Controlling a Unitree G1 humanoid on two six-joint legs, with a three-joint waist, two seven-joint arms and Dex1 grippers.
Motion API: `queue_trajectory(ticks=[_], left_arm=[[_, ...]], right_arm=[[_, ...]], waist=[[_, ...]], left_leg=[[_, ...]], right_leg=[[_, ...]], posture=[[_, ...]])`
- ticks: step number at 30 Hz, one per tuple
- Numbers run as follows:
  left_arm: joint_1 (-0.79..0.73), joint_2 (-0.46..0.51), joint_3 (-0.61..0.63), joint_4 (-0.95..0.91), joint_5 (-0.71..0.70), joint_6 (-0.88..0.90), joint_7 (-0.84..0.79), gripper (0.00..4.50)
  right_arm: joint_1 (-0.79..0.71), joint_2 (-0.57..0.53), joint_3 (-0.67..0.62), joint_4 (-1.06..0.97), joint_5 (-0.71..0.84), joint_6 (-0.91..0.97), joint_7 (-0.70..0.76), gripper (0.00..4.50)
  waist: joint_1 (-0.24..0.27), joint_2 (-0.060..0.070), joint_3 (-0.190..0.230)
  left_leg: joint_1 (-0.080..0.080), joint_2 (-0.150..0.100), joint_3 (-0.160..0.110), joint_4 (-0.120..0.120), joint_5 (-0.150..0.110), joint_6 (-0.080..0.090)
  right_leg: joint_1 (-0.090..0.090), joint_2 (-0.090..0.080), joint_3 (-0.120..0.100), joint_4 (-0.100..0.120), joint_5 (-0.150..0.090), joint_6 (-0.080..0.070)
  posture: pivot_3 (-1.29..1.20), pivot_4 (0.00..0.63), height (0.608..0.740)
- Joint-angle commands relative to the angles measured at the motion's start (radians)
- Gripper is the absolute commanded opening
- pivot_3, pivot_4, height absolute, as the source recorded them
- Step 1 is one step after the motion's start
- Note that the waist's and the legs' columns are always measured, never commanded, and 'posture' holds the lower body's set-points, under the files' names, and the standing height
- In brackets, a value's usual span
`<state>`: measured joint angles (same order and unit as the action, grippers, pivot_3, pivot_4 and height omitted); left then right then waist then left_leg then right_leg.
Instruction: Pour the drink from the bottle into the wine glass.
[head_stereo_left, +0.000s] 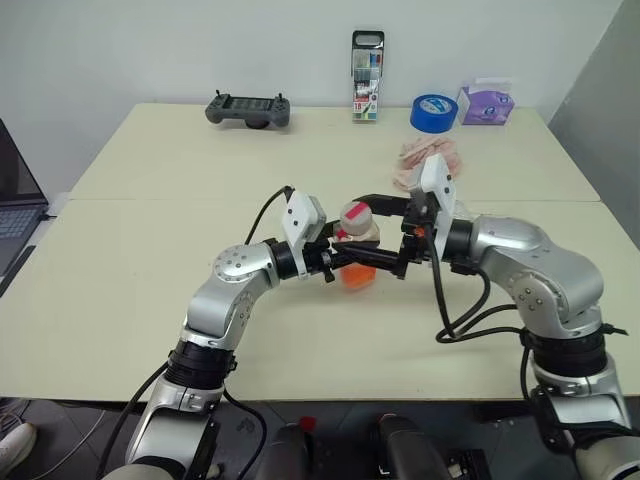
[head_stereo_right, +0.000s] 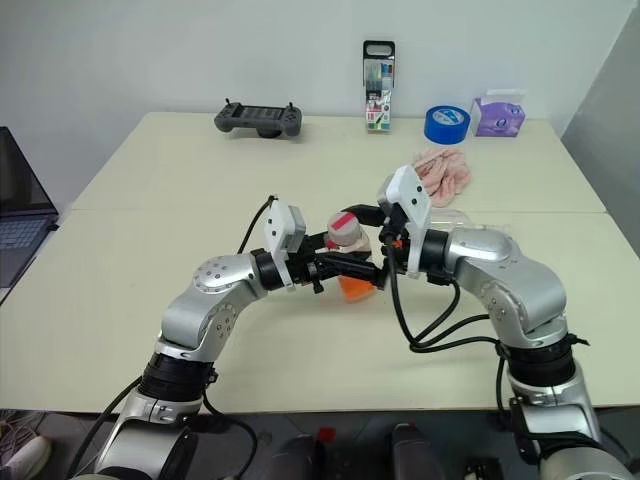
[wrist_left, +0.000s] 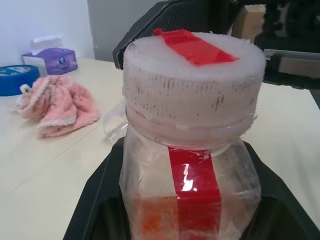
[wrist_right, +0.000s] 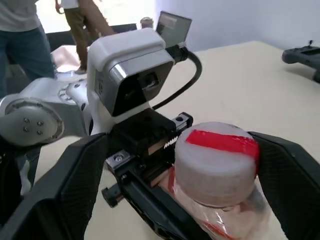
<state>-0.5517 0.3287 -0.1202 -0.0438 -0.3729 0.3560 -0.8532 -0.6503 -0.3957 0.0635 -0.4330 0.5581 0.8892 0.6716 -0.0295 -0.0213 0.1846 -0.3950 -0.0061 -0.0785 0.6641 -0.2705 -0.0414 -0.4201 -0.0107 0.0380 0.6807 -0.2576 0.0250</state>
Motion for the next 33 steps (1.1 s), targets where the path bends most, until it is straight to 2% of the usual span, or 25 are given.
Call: queue_trajectory(ticks=[1, 3, 6, 10, 13, 17, 23, 33], left_arm=[[-0.036, -0.008, 0.028, 0.025, 0.005, -0.017, 0.028, 1.94], [-0.041, -0.012, 0.024, 0.035, 0.007, -0.022, 0.025, 1.94], [-0.042, -0.017, 0.019, 0.039, 0.007, -0.025, 0.021, 1.93], [-0.049, -0.024, 0.013, 0.055, 0.009, -0.03, 0.015, 1.93], [-0.056, -0.029, 0.012, 0.063, 0.011, -0.034, 0.011, 1.93], [-0.059, -0.03, 0.012, 0.067, 0.014, -0.037, 0.008, 1.93], [-0.052, -0.021, 0.019, 0.062, 0.014, -0.039, 0.006, 1.93], [-0.048, -0.03, 0.008, 0.052, 0.018, -0.039, 0.011, 1.92]], right_arm=[[0.019, 0.038, 0.063, -0.177, -0.045, 0.075, -0.17, 4.39], [0.037, 0.084, 0.077, -0.211, -0.082, 0.111, -0.276, 4.39], [0.049, 0.132, 0.079, -0.233, -0.099, 0.14, -0.349, 4.39], [0.042, 0.187, 0.125, -0.211, -0.193, 0.15, -0.48, 4.39], [0.02, 0.183, 0.153, -0.192, -0.249, 0.156, -0.521, 4.39], [0.005, 0.183, 0.139, -0.165, -0.282, 0.17, -0.543, 4.39], [0.011, 0.103, 0.06, -0.222, -0.258, 0.224, -0.501, 4.39], [-0.086, 0.225, 0.136, -0.147, -0.292, 0.23, -0.548, 4.39]], waist=[[0.0, 0.0, 0.0], [0.0, 0.0, 0.0], [-0.001, 0.0, 0.0], [-0.001, 0.0, 0.0], [-0.002, 0.0, 0.0], [-0.002, 0.0, 0.0], [-0.002, 0.0, 0.0], [-0.004, 0.0, 0.0]], left_leg=[[0.0, 0.0, 0.0, 0.0, 0.0, 0.0], [0.0, 0.0, 0.0, 0.0, 0.0, 0.0], [0.0, 0.0, 0.0, 0.0, 0.0, 0.0], [0.0, -0.001, 0.0, 0.0, 0.0, 0.0], [0.0, -0.001, 0.0, 0.0, 0.0, 0.0], [0.0, -0.001, 0.002, 0.0, 0.0, 0.0], [-0.001, -0.001, 0.001, 0.0, 0.0, 0.0], [0.0, 0.0, 0.001, -0.001, 0.0, 0.0]], right_leg=[[0.0, 0.0, 0.0, 0.0, 0.0, 0.0], [0.0, 0.0, 0.0, 0.0, 0.0, 0.0], [0.0, -0.003, 0.0, 0.0, 0.0, 0.0], [0.0, -0.002, 0.0, 0.0, 0.0, 0.0], [0.0, -0.002, 0.0, 0.0, 0.0, 0.0], [0.0, -0.002, -0.001, 0.0, 0.0, 0.0], [0.0, -0.002, -0.001, -0.001, 0.0, 0.0], [-0.001, 0.001, 0.0, 0.0, 0.0, 0.0]], posture=[[0.0, 0.15, 0.74], [0.0, 0.15, 0.74], [0.0, 0.15, 0.74], [0.0, 0.15, 0.74], [0.0, 0.15, 0.74], [0.0, 0.15, 0.74], [0.0, 0.15, 0.74], [0.0, 0.15, 0.74]])
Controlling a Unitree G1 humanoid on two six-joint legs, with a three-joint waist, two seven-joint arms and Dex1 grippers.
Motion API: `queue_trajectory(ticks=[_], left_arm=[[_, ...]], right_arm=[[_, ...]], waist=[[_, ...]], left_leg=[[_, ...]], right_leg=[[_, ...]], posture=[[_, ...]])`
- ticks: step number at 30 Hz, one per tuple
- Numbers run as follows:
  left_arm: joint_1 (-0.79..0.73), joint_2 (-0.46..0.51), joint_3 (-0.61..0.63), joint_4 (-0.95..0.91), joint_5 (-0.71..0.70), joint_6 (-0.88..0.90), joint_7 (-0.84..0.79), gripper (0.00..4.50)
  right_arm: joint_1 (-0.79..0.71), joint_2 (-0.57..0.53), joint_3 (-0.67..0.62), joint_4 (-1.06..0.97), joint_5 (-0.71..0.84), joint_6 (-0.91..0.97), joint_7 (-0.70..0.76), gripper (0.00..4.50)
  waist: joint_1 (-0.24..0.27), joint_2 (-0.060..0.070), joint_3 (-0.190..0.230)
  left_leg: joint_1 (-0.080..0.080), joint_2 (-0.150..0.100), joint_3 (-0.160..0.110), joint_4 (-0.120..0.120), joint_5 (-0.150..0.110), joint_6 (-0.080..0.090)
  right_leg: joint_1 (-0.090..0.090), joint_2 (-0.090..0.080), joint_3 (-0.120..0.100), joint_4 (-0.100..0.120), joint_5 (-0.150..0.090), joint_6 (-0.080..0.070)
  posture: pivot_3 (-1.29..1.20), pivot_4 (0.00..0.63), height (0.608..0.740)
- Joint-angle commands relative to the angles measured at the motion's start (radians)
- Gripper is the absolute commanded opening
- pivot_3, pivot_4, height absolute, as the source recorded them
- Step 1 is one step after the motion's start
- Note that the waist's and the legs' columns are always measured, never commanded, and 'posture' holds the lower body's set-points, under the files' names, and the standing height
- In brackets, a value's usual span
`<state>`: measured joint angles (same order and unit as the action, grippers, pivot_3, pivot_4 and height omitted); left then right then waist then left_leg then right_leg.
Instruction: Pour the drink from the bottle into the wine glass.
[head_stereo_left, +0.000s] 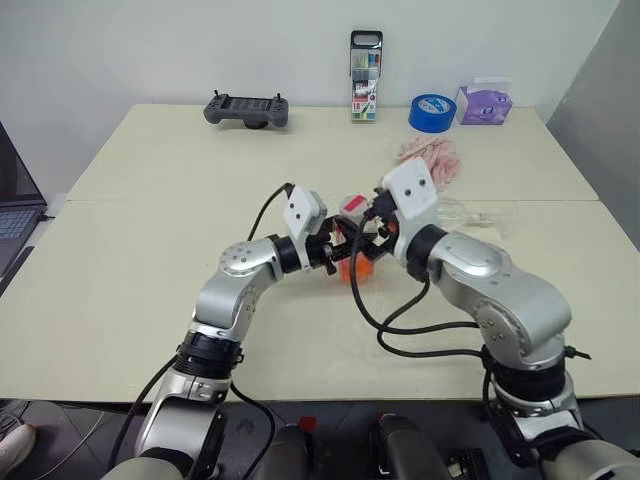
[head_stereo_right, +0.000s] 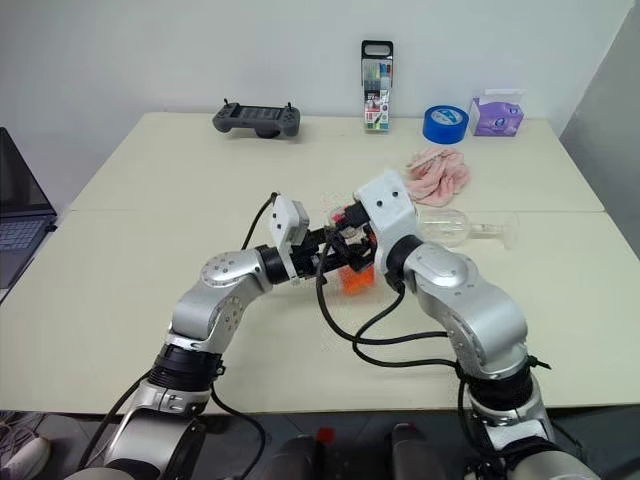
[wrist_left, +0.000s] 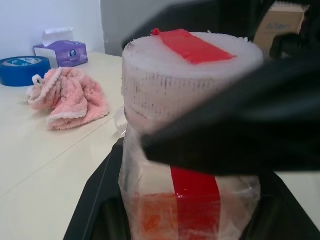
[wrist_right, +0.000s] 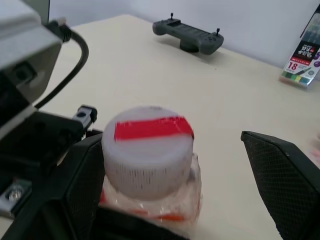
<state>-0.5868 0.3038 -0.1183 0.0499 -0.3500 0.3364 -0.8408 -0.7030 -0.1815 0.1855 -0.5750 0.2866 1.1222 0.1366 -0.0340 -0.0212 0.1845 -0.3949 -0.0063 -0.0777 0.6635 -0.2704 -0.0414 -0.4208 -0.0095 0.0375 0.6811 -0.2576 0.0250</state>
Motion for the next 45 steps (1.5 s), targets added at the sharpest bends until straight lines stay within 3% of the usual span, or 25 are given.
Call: queue_trajectory(ticks=[1, 13, 22, 35, 39, 45], left_arm=[[-0.012, -0.006, 0.005, -0.044, -0.005, -0.018, -0.001, 1.92], [-0.016, -0.002, 0.002, -0.052, -0.003, -0.013, 0.001, 1.92], [-0.018, 0.005, 0.009, -0.041, -0.003, -0.013, 0.004, 1.92], [-0.033, 0.007, 0.007, -0.01, 0.001, -0.026, -0.005, 1.92], [-0.037, 0.013, 0.011, 0.005, 0.007, -0.034, -0.005, 1.92], [-0.056, -0.001, 0.017, 0.026, 0.0, -0.017, 0.002, 1.92]], right_arm=[[-0.039, 0.01, 0.019, 0.006, -0.028, -0.003, -0.016, 4.39], [-0.036, -0.029, 0.007, 0.069, -0.056, -0.024, 0.01, 4.39], [0.019, -0.081, -0.141, -0.039, 0.011, 0.06, 0.047, 4.39], [0.072, -0.102, -0.189, -0.141, 0.062, 0.135, 0.048, 4.39], [0.075, -0.065, -0.192, -0.204, 0.072, 0.166, 0.022, 4.39], [0.073, 0.067, -0.09, -0.263, 0.031, 0.22, -0.101, 4.39]], waist=[[0.001, 0.0, 0.0], [0.001, 0.0, 0.0], [0.002, 0.0, 0.0], [0.002, 0.0, 0.0], [0.001, 0.0, 0.0], [0.001, 0.0, 0.0]], left_leg=[[0.0, 0.0, 0.0, 0.0, 0.0, 0.0], [0.0, 0.0, 0.0, 0.0, 0.0, 0.0], [-0.001, -0.001, 0.0, 0.0, 0.0, 0.0], [-0.001, 0.0, 0.0, 0.0, 0.0, 0.0], [-0.001, 0.0, 0.0, 0.0, 0.0, 0.0], [-0.001, 0.0, -0.002, 0.0, 0.0, 0.0]], right_leg=[[0.0, 0.0, 0.0, 0.0, 0.0, 0.0], [0.0, -0.001, 0.0, 0.0, 0.0, 0.0], [0.0, -0.001, 0.0, -0.001, 0.0, 0.0], [0.0, 0.0, 0.0, 0.0, 0.0, 0.0], [0.0, 0.0, 0.0, -0.001, 0.0, 0.0], [0.0, 0.0, 0.0, 0.0, 0.0, 0.0]], posture=[[0.0, 0.15, 0.74], [0.0, 0.15, 0.74], [0.0, 0.15, 0.74], [0.0, 0.15, 0.74], [0.0, 0.15, 0.74], [0.0, 0.15, 0.74]])
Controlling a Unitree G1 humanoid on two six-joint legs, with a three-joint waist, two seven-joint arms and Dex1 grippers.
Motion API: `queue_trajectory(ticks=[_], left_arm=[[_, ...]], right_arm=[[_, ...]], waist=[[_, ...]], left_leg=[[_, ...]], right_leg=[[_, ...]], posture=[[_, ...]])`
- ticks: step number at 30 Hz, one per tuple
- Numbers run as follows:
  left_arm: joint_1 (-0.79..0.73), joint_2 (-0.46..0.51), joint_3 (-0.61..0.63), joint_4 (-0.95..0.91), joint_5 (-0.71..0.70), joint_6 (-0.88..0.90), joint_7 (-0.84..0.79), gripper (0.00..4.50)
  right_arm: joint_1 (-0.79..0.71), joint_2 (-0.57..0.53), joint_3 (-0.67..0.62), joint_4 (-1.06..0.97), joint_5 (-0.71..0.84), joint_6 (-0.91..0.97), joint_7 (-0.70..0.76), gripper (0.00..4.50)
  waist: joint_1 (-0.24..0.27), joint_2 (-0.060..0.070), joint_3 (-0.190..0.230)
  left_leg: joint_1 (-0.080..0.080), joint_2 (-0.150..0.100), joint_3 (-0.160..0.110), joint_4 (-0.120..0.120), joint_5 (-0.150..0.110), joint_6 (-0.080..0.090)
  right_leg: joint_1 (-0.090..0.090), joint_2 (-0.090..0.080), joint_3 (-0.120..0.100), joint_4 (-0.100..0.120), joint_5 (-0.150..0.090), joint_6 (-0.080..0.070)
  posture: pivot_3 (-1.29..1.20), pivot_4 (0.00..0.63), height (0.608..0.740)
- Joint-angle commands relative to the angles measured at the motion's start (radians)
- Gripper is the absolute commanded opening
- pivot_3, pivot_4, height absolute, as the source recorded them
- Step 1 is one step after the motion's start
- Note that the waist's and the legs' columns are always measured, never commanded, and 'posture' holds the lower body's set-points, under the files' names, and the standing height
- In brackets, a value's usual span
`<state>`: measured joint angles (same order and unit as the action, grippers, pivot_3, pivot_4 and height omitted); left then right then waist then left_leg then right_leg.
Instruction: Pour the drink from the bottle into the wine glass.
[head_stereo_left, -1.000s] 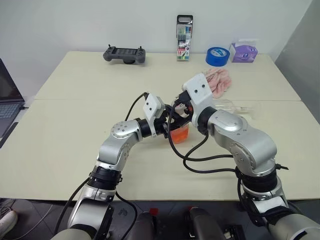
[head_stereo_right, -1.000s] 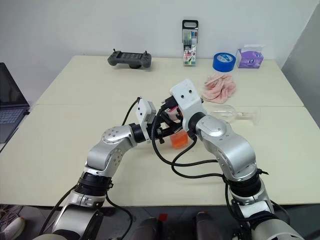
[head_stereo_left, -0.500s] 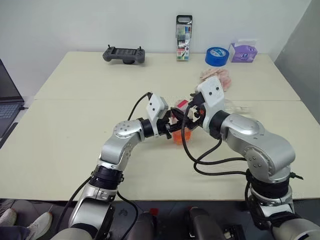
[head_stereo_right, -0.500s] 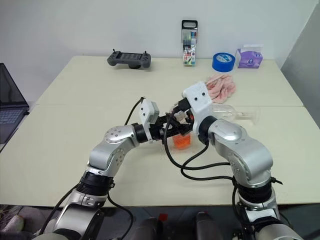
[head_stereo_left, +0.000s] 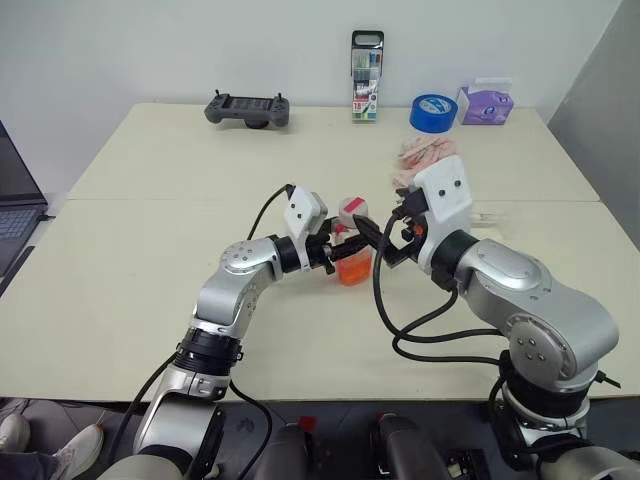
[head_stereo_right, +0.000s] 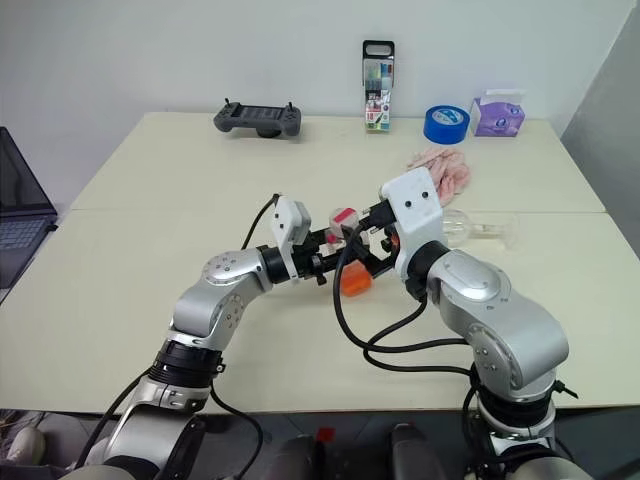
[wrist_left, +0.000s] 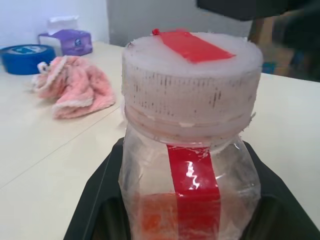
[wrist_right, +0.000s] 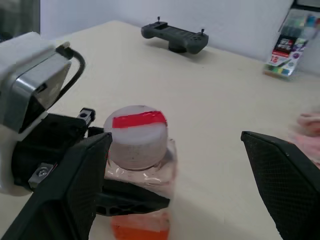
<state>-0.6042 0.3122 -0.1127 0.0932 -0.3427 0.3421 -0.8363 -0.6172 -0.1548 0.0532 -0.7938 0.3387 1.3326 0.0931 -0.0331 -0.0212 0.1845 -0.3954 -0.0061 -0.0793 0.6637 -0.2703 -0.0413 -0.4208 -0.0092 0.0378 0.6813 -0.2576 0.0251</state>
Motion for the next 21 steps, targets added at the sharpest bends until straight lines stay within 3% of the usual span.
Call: queue_trajectory(ticks=[1, 21], left_arm=[[-0.041, -0.013, 0.011, -0.016, -0.005, -0.026, -0.003, 1.92], [-0.041, -0.005, 0.006, -0.016, 0.014, -0.046, -0.036, 1.92]], right_arm=[[-0.013, 0.051, 0.06, -0.037, -0.035, 0.007, -0.074, 4.39], [-0.027, 0.118, 0.102, 0.072, -0.119, -0.054, -0.129, 4.39]], waist=[[0.0, 0.0, 0.0], [0.0, 0.0, 0.0]], left_leg=[[0.0, 0.0, 0.0, 0.0, 0.0, 0.0], [0.0, -0.001, 0.001, 0.0, 0.0, 0.0]], right_leg=[[0.0, 0.0, 0.0, 0.0, 0.0, 0.0], [0.0, -0.001, 0.0, 0.0, 0.0, 0.0]], posture=[[0.0, 0.15, 0.74], [0.0, 0.15, 0.74]])
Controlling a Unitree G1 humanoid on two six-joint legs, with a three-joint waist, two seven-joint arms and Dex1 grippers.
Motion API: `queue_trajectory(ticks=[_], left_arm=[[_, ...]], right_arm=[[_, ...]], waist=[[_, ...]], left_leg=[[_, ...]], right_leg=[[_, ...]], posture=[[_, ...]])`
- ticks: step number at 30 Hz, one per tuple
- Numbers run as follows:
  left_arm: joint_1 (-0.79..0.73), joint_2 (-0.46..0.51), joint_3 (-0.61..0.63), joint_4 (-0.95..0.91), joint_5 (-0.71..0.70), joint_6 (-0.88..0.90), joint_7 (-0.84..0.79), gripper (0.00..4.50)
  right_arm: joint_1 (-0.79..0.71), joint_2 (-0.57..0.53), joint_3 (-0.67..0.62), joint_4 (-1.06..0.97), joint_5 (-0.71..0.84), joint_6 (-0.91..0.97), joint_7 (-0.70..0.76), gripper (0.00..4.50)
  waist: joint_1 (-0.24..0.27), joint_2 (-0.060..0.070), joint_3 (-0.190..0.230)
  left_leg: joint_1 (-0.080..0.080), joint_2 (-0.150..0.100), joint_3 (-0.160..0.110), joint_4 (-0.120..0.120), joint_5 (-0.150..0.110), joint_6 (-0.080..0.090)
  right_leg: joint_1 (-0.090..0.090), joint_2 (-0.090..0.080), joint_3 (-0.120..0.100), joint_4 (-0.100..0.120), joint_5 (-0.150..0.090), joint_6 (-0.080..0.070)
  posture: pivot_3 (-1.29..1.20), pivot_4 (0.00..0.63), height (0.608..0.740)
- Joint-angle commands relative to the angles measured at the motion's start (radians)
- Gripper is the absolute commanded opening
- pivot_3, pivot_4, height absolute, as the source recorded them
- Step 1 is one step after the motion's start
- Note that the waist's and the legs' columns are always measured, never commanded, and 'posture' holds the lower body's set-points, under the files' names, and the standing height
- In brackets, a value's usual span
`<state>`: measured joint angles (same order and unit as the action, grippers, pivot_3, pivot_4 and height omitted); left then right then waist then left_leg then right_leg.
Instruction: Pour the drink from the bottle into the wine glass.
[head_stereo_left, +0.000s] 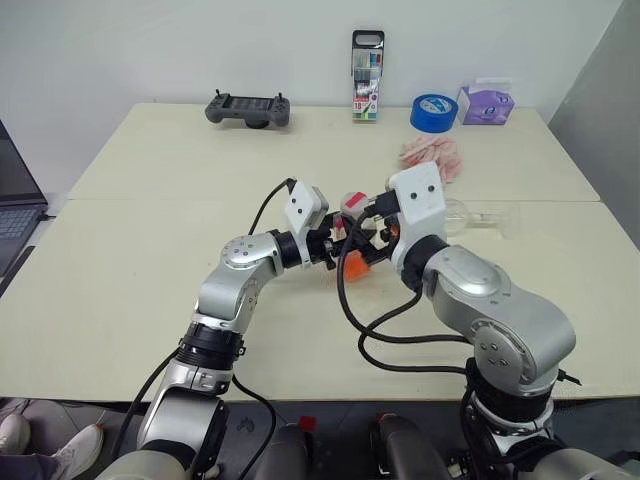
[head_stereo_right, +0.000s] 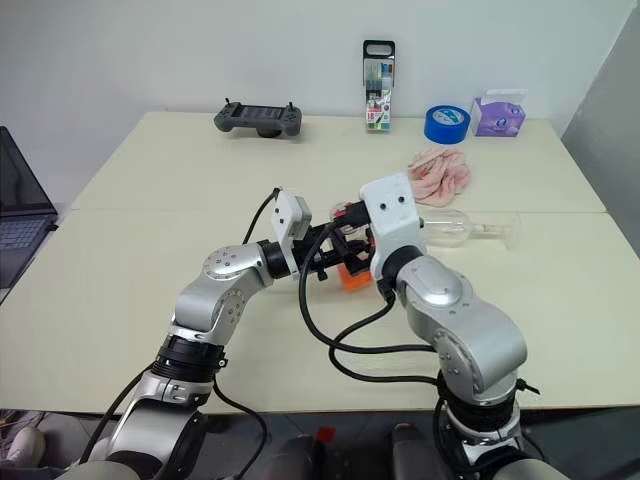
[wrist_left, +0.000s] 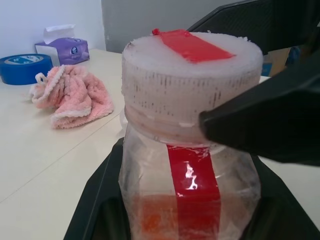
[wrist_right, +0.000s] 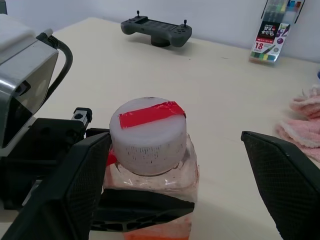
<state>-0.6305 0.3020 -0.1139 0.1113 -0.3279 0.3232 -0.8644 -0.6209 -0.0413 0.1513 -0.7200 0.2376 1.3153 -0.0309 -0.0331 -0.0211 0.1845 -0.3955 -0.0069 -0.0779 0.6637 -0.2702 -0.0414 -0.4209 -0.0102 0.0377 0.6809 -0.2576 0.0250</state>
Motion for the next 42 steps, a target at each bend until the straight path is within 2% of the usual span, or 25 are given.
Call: queue_trajectory(ticks=[1, 5, 6, 9, 13, 14, 18, 21, 23, 27, 30, 33, 36, 42], left_arm=[[-0.015, 0.004, 0.007, -0.034, 0.0, -0.028, -0.007, 1.92], [-0.015, 0.002, 0.006, -0.034, 0.003, -0.03, -0.005, 1.92], [-0.015, 0.002, 0.007, -0.032, 0.004, -0.032, -0.005, 1.92], [-0.015, 0.002, 0.009, -0.027, 0.009, -0.037, -0.007, 1.92], [-0.016, 0.002, 0.008, -0.023, 0.012, -0.039, -0.008, 1.92], [-0.016, 0.002, 0.007, -0.023, 0.013, -0.039, -0.007, 1.92], [-0.017, 0.0, 0.003, -0.02, 0.013, -0.04, -0.007, 1.92], [-0.021, -0.004, 0.0, -0.015, 0.013, -0.039, -0.009, 1.92], [-0.025, -0.006, -0.004, -0.01, 0.015, -0.041, -0.012, 1.92], [-0.035, -0.009, -0.009, -0.003, 0.015, -0.042, -0.017, 1.92], [-0.037, -0.006, -0.008, -0.004, 0.015, -0.041, -0.02, 1.92], [-0.032, 0.0, -0.006, -0.012, 0.014, -0.037, -0.018, 1.92], [-0.028, 0.001, -0.007, -0.018, 0.014, -0.033, -0.02, 1.91], [-0.021, 0.004, -0.007, -0.042, 0.005, -0.019, -0.018, 1.9]], right_arm=[[-0.022, 0.005, 0.005, 0.004, -0.02, -0.042, -0.003, 4.39], [-0.019, 0.0, 0.008, 0.016, -0.027, -0.065, 0.011, 4.39], [-0.019, -0.003, 0.009, 0.02, -0.031, -0.072, 0.013, 4.22], [-0.033, -0.013, -0.007, 0.03, -0.036, -0.091, 0.019, 3.5], [-0.055, -0.012, -0.01, 0.037, -0.046, -0.105, 0.021, 2.04], [-0.062, -0.01, -0.008, 0.037, -0.048, -0.105, 0.02, 1.89], [-0.077, -0.015, -0.002, 0.04, -0.046, -0.11, 0.029, 1.9], [-0.074, -0.071, -0.004, 0.061, -0.006, -0.152, 0.12, 1.9], [-0.062, -0.165, 0.008, 0.082, 0.043, -0.229, 0.267, 1.9], [-0.028, -0.326, -0.06, 0.214, 0.178, -0.427, 0.605, 1.9], [-0.037, -0.367, -0.069, 0.296, 0.207, -0.525, 0.711, 1.9], [-0.046, -0.415, -0.088, 0.337, 0.302, -0.553, 0.889, 1.9], [-0.056, -0.482, -0.057, 0.377, 0.314, -0.581, 1.019, 1.9], [-0.093, -0.545, -0.029, 0.473, 0.29, -0.639, 1.147, 1.9]], waist=[[0.0, 0.0, 0.0], [0.0, 0.0, 0.0], [0.0, 0.0, 0.0], [0.0, 0.0, 0.0], [0.0, 0.0, 0.0], [0.0, 0.0, 0.0], [0.0, 0.0, 0.0], [0.0, 0.0, 0.0], [0.0, 0.0, 0.0], [0.002, 0.0, 0.0], [-0.002, 0.0, 0.0], [-0.004, 0.0, 0.0], [-0.001, 0.0, 0.0], [0.0, 0.0, 0.0]], left_leg=[[0.0, 0.0, 0.0, 0.0, 0.0, 0.0], [0.0, 0.0, 0.0, 0.0, 0.0, 0.0], [0.0, 0.0, 0.0, 0.0, 0.0, 0.0], [0.0, 0.0, 0.0, 0.0, 0.0, 0.0], [0.0, 0.0, 0.0, 0.0, 0.0, 0.0], [0.0, 0.0, 0.0, 0.0, 0.0, 0.0], [0.0, 0.0, 0.0, 0.0, 0.0, 0.0], [0.0, 0.0, 0.0, 0.0, 0.0, 0.0], [0.0, 0.0, 0.0, 0.0, 0.0, 0.0], [0.0, -0.002, 0.001, 0.0, 0.0, 0.0], [0.0, -0.001, 0.003, 0.0, 0.0, 0.001], [0.001, 0.0, 0.002, 0.0, 0.0, 0.001], [0.001, 0.001, 0.002, 0.0, 0.0, 0.001], [0.001, 0.0, 0.003, 0.001, 0.0, 0.001]], right_leg=[[0.0, 0.0, 0.0, 0.0, 0.0, 0.0], [0.0, 0.0, 0.0, 0.0, 0.0, 0.0], [0.0, 0.0, 0.0, 0.0, 0.0, 0.0], [0.0, 0.0, 0.0, 0.0, 0.0, 0.0], [0.0, 0.0, 0.0, 0.0, 0.0, 0.0], [0.0, 0.0, 0.0, 0.0, 0.0, 0.0], [0.0, 0.0, 0.0, 0.0, 0.0, 0.0], [0.0, 0.0, 0.0, 0.0, 0.0, 0.0], [0.0, 0.0, 0.0, 0.0, 0.0, 0.0], [0.001, 0.0, -0.002, -0.002, 0.0, 0.0], [0.001, 0.0, -0.001, -0.001, 0.0, 0.0], [0.001, 0.002, 0.0, 0.0, 0.0, 0.0], [0.001, 0.002, -0.001, 0.0, 0.0, 0.0], [0.001, 0.002, 0.0, 0.0, 0.0, 0.0]], posture=[[0.0, 0.15, 0.74], [0.0, 0.15, 0.74], [0.0, 0.15, 0.74], [0.0, 0.15, 0.74], [0.0, 0.15, 0.74], [0.0, 0.15, 0.74], [0.0, 0.15, 0.74], [0.0, 0.15, 0.74], [0.0, 0.15, 0.74], [0.0, 0.15, 0.74], [0.0, 0.15, 0.74], [0.0, 0.15, 0.74], [0.0, 0.15, 0.74], [0.0, 0.15, 0.74]])
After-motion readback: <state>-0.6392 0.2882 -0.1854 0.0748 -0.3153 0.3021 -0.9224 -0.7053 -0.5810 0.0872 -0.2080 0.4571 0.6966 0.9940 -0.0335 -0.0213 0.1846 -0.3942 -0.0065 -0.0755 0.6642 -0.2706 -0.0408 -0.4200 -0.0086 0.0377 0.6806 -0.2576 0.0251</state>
